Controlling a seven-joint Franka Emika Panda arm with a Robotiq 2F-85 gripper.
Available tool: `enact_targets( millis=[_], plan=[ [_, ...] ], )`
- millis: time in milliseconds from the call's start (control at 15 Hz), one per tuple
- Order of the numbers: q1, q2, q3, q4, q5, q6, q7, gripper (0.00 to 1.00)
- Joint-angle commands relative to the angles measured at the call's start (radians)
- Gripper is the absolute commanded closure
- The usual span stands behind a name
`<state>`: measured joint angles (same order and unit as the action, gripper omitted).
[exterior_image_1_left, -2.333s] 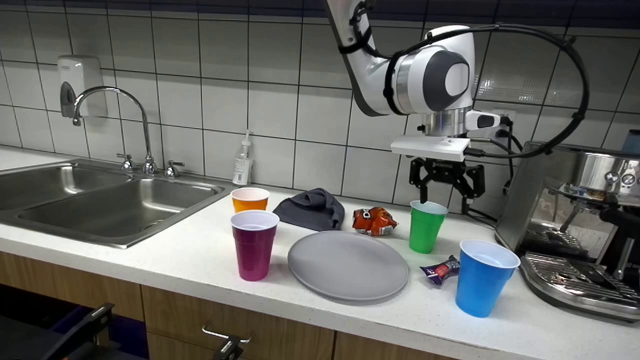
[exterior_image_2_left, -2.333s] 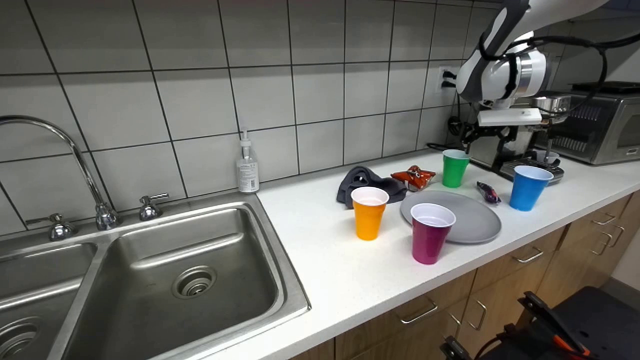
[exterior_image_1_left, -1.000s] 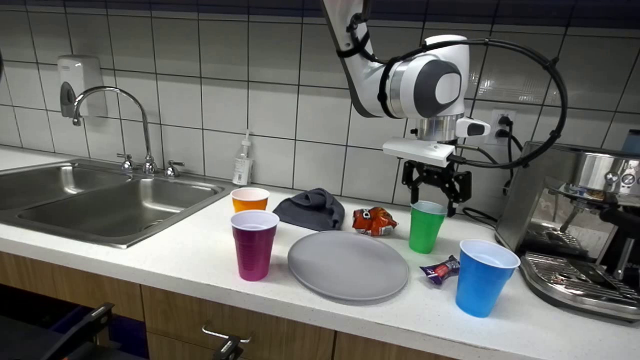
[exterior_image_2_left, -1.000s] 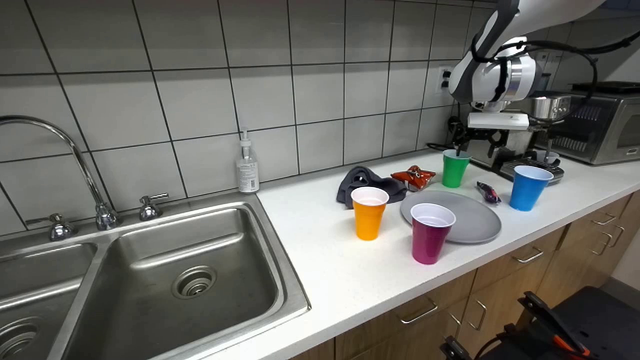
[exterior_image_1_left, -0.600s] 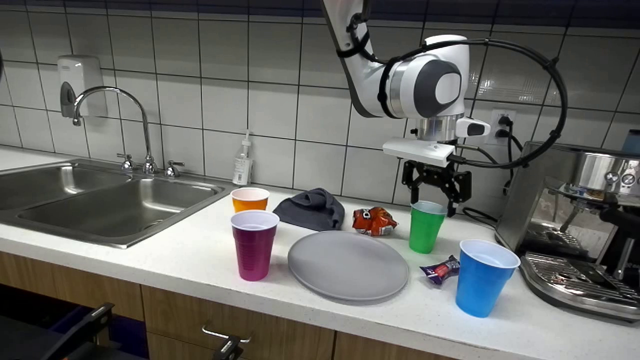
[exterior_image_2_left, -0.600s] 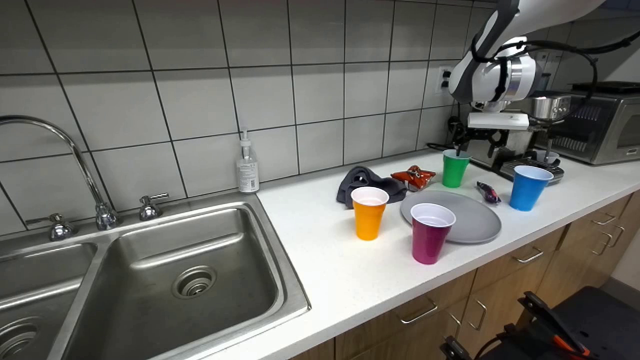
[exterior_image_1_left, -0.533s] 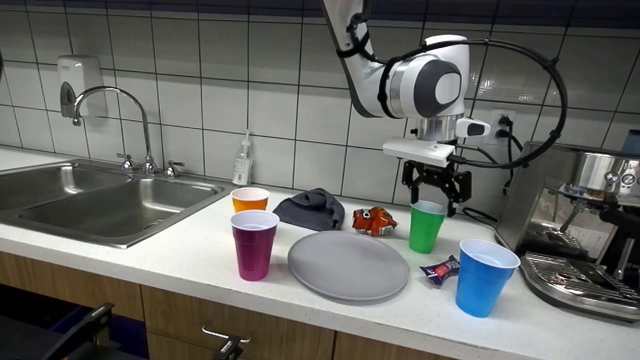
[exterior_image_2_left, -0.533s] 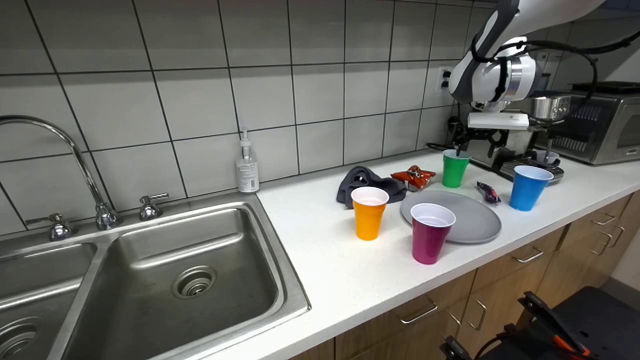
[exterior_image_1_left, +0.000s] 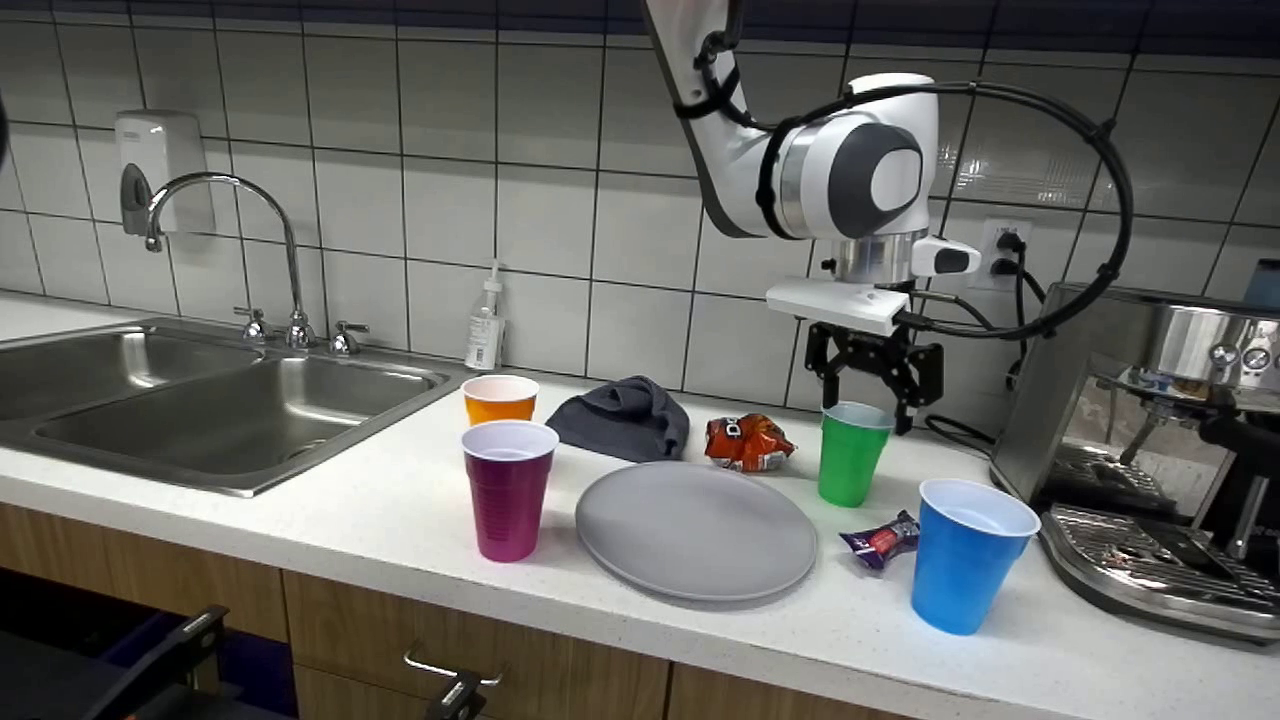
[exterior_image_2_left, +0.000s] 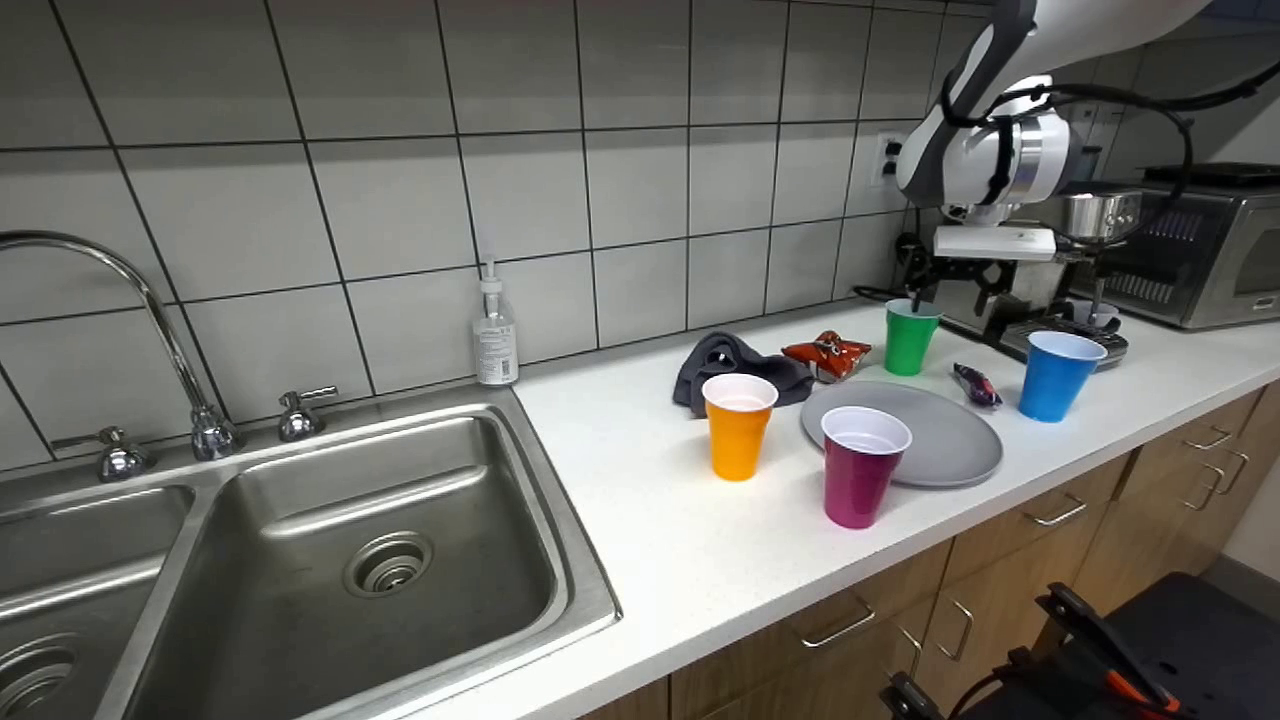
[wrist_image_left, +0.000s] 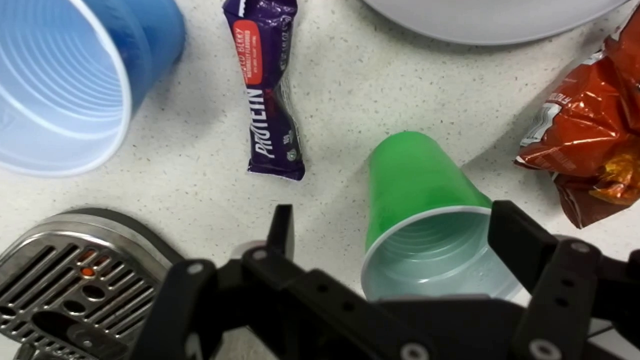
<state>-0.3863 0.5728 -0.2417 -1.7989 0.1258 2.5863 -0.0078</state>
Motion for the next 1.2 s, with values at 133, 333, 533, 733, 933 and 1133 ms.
enact_targets(
  millis=[133, 333, 533, 733, 933, 1133],
  plan=[
    [-0.011, 0.032, 0.009, 0.073, 0.013, -0.019, 0.028, 0.0],
    [-0.006, 0.062, 0.001, 0.111, 0.009, -0.02, 0.055, 0.0],
    [-0.007, 0.094, -0.003, 0.155, 0.009, -0.031, 0.083, 0.0],
    [-0.007, 0.126, -0.009, 0.191, 0.004, -0.039, 0.105, 0.0],
    [-0.004, 0.155, -0.016, 0.21, -0.006, -0.037, 0.112, 0.0],
    [-0.005, 0.181, -0.02, 0.229, -0.007, -0.039, 0.115, 0.0]
  ],
)
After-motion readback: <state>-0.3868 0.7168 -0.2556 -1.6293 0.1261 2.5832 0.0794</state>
